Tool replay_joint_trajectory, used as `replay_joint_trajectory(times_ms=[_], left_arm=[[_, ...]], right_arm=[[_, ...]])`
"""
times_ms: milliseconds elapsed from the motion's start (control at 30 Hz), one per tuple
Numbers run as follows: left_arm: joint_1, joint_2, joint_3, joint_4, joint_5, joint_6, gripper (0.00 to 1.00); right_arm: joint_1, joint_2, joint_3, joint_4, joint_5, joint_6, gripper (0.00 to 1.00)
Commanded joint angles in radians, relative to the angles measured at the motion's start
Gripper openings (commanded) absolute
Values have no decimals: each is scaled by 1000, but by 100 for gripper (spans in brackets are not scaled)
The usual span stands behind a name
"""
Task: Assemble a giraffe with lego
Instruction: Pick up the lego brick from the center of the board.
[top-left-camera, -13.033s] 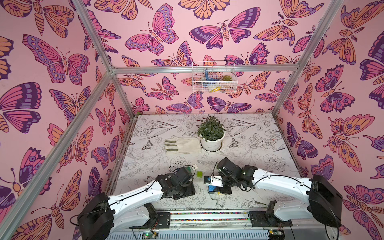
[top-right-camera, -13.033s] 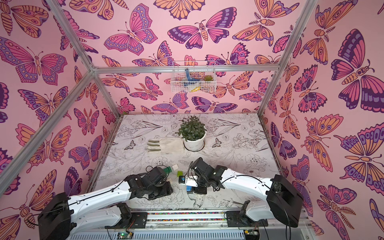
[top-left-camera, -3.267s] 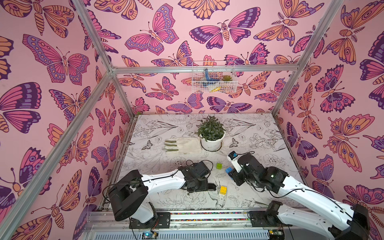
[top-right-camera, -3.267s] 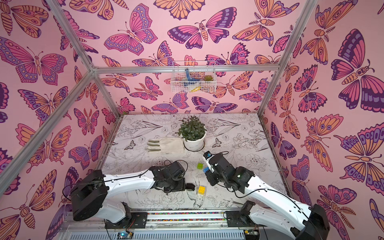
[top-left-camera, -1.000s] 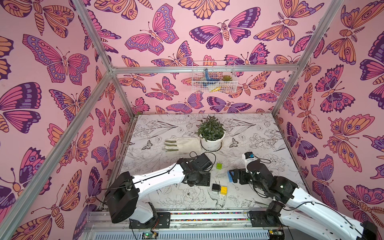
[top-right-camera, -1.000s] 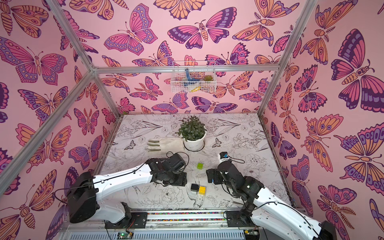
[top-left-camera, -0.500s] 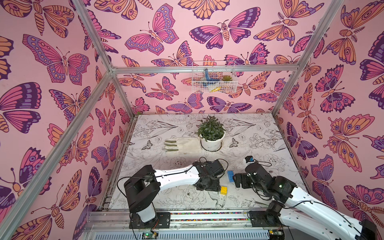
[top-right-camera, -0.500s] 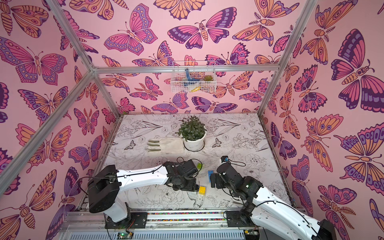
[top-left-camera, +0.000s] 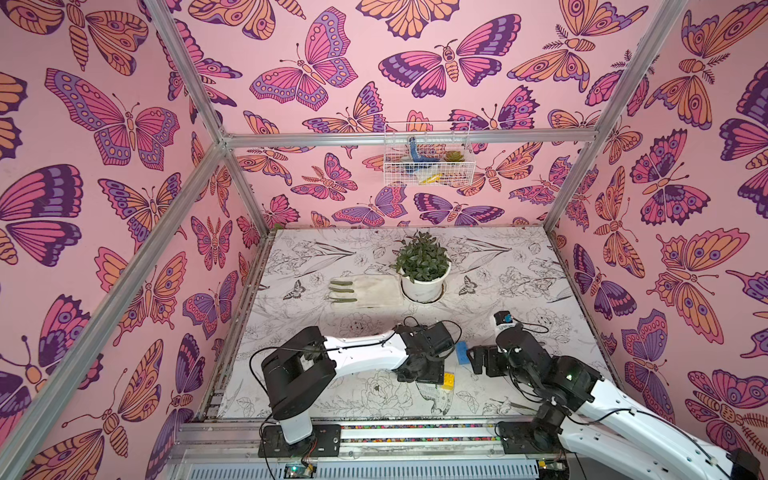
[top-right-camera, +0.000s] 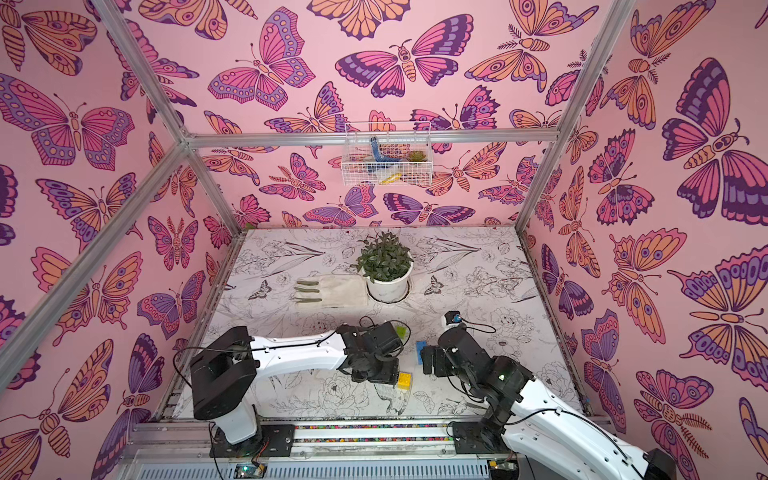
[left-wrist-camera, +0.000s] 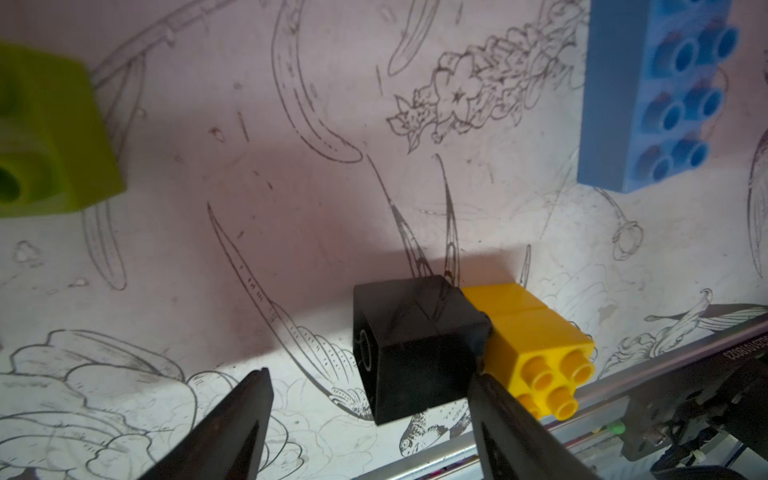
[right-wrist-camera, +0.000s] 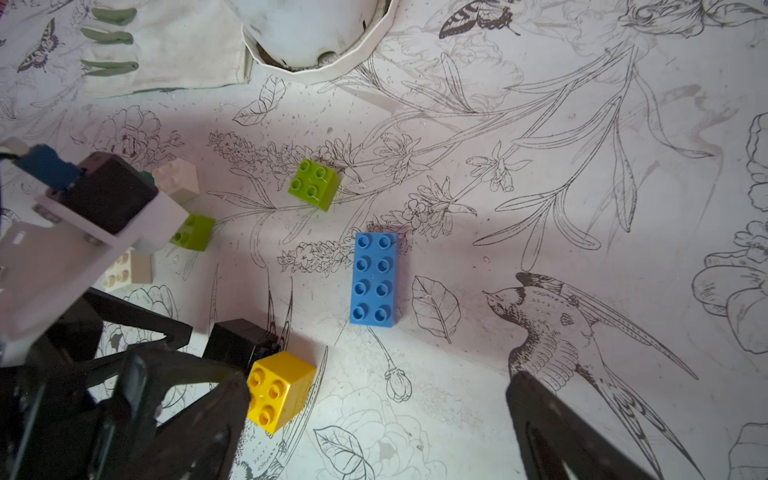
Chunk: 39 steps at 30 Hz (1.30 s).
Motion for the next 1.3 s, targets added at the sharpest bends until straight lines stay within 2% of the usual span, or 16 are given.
replay_joint_trajectory(times_ms=[0, 567, 833, 900, 1000, 1100, 1267], left_arm=[[-3, 19, 11, -12, -5, 1, 79], [-3, 48, 52, -21, -2, 2, 75], [-11, 87, 83, -49, -15, -29, 68], [-14, 93, 90, -60, -19, -37, 64], [-17, 89, 89, -72, -27, -51, 50], [-20, 79, 78, -82, -33, -67, 41], [-22, 35, 43, -83, -47, -85, 34]], right_arm=[[8, -16, -6, -30, 27, 4, 100], [9, -21, -12, -27, 35, 9, 100], [8, -28, -11, -27, 35, -3, 100], [8, -31, -9, -29, 37, -9, 100], [8, -34, -8, -30, 41, -17, 100], [7, -29, -8, -29, 44, -25, 100], [4, -21, -6, -15, 43, -34, 100]])
